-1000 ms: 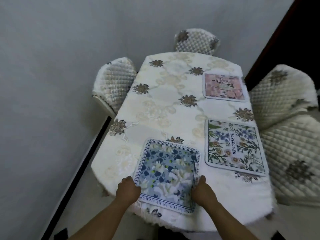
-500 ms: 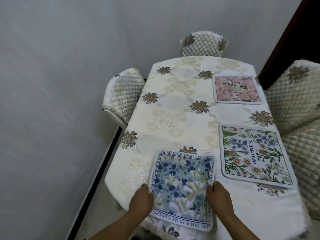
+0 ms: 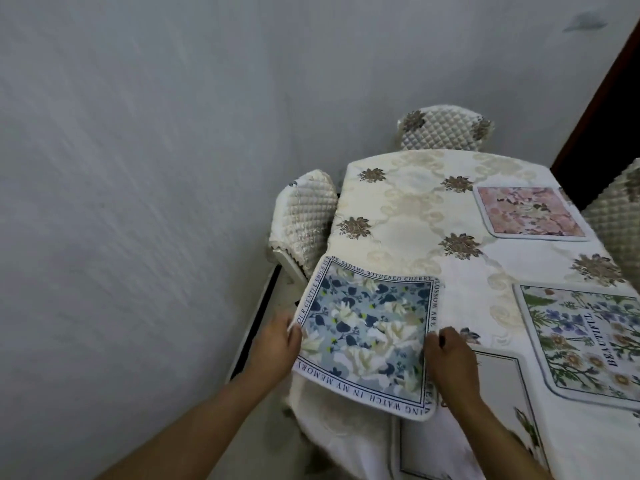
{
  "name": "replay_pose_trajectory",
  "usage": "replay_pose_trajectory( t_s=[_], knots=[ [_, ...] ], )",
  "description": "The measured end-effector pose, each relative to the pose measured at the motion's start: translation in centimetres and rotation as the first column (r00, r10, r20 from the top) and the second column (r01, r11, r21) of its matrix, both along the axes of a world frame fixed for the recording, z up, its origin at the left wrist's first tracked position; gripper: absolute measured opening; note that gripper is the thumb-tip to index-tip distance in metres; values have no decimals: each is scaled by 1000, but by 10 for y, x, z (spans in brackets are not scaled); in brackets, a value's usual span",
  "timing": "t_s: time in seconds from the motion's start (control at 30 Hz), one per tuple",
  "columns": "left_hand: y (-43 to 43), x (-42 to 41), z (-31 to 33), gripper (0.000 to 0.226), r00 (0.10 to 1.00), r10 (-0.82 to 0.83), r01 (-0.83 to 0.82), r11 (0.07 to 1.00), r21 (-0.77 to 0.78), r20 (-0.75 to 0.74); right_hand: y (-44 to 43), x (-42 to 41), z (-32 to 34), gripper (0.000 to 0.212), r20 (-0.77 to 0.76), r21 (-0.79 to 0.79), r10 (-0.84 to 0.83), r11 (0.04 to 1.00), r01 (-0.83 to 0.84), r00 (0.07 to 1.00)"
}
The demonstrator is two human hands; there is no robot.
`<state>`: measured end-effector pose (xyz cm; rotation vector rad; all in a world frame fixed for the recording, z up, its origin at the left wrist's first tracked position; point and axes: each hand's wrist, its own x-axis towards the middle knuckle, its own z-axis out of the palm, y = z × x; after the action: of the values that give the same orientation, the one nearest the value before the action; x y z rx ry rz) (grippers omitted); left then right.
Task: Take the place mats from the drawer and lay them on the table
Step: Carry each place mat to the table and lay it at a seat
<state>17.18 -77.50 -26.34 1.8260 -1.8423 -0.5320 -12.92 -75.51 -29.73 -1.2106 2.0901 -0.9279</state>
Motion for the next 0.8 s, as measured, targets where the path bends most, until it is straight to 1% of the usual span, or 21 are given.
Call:
replay_pose_trajectory(
  t_s=[0.2,0.33,0.5,0.67,0.8],
  knots=[
    [-37,115,25,17,1000,21,-20,999,-47,22,-37,111,26,36,-21,-56,-23,998,22,1000],
    [-74,154,34,19,1000,2,-1,997,-76,13,-60,144,39,36,-49,-68,-62,996,59,997],
    [-141,150,32,18,992,-110,103,989,-107,-58,-100,144,41,37,-106,-83,-159,985,151,982],
    [-236,130,21,13,969,-247,246,966,-78,1,-165,129,17,38,-114,-29,-262,965,261,958],
    [-313,116,17,16,945,-324,325,944,-59,33,-216,124,6,39,-82,-40,-315,949,312,946]
  ],
)
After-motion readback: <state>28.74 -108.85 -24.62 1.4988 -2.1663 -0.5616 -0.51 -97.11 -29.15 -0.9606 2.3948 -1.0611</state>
